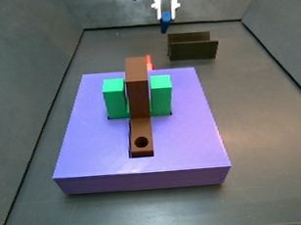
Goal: Pick up the blue object. Move up. Place the blue object on the fixture. Regrasp the blue object. Move to above the board. Insert the blue object.
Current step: Place the blue object on the fixture.
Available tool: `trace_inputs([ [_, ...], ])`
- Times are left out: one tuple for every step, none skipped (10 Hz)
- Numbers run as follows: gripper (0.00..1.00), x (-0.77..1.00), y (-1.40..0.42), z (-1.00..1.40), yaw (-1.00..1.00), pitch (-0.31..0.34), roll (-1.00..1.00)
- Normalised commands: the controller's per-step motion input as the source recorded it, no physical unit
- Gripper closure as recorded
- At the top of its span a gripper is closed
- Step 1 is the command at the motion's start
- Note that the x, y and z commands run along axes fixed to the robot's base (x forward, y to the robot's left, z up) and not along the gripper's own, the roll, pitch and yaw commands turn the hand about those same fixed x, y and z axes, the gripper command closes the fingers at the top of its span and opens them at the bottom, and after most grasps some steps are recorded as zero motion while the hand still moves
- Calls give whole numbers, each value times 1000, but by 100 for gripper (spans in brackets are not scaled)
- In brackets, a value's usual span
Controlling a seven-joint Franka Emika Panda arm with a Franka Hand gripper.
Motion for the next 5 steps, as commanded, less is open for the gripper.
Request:
trace_inputs([
  [100,411,80,180,0,0,-417],
  [100,429,3,0,0,0,-186],
  [100,397,0,-17,0,-17,0],
  [100,431,0,0,14,0,140],
  [100,463,0,0,0,0,160],
])
